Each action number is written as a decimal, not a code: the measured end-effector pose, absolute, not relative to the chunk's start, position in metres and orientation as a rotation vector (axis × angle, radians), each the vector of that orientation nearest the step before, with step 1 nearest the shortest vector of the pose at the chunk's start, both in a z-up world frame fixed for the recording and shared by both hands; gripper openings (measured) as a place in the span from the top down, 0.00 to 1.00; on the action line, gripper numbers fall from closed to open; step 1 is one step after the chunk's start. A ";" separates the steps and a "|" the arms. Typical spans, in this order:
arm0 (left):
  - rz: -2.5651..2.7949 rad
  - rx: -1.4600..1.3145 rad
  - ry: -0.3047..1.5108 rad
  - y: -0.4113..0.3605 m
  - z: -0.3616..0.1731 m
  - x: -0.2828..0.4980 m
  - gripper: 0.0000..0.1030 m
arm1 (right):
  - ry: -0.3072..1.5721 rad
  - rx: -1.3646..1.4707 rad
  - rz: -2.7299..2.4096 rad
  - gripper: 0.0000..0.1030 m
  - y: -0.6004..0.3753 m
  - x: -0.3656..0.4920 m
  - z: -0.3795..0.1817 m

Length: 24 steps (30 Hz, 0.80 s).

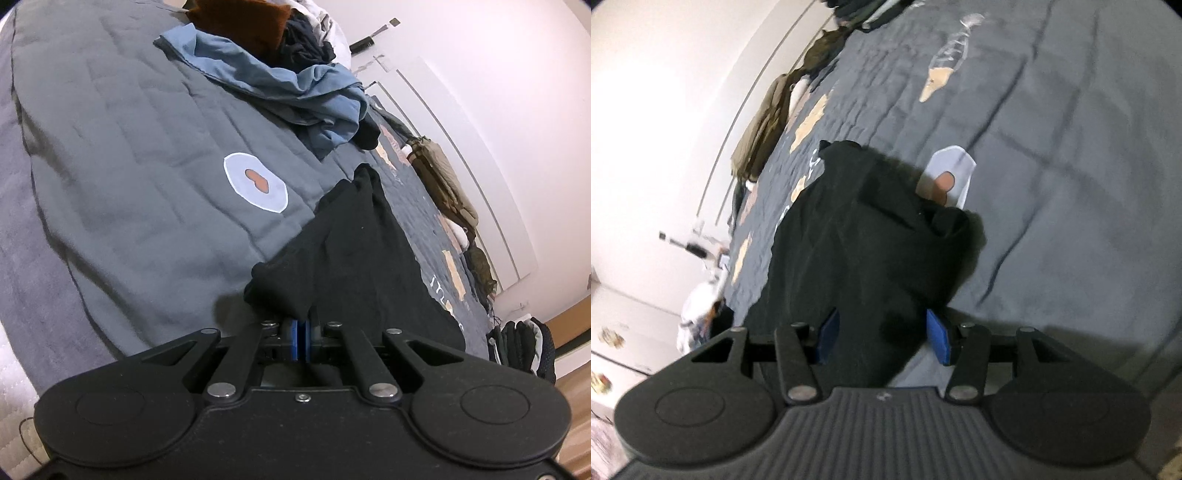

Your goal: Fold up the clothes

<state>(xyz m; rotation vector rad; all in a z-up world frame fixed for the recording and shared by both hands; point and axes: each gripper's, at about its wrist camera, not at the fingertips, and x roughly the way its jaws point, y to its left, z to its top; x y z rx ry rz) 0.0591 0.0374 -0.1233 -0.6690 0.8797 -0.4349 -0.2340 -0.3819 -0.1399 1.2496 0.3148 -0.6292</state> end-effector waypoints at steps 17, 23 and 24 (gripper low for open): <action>-0.453 -0.684 0.969 0.029 -0.135 0.055 0.71 | 0.263 1.401 -0.638 0.50 -0.389 -0.233 -0.160; -0.565 -0.660 0.970 0.012 -0.135 0.051 0.69 | 0.210 1.409 -0.641 0.47 -0.389 -0.224 -0.161; -0.559 -0.659 0.970 0.010 -0.137 0.053 0.69 | 0.201 1.411 -0.641 0.47 -0.389 -0.223 -0.161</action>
